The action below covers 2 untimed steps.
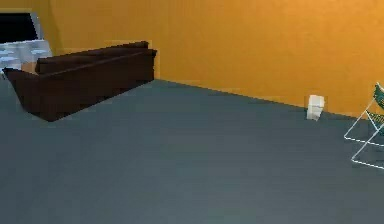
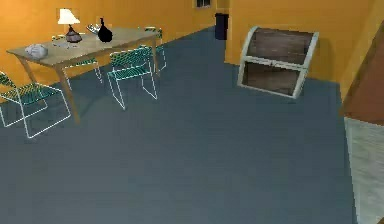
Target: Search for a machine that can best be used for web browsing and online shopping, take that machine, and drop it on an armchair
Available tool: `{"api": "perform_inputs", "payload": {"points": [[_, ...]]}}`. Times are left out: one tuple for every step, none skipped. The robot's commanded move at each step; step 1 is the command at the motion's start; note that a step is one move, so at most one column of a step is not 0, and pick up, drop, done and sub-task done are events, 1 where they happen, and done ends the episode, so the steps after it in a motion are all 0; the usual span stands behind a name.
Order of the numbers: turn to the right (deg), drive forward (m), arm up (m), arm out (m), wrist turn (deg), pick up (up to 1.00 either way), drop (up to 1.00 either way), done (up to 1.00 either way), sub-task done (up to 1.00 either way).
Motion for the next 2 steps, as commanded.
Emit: {"api": "perform_inputs", "payload": {"points": [[-45.0, 0.00, 0.00, 0.00, 0.0, 0.00, 0.00, 0.00, 0.00], [-6.0, 0.00, 0.00, 0.00, 0.0, 0.00, 0.00, 0.00, 0.00]]}}
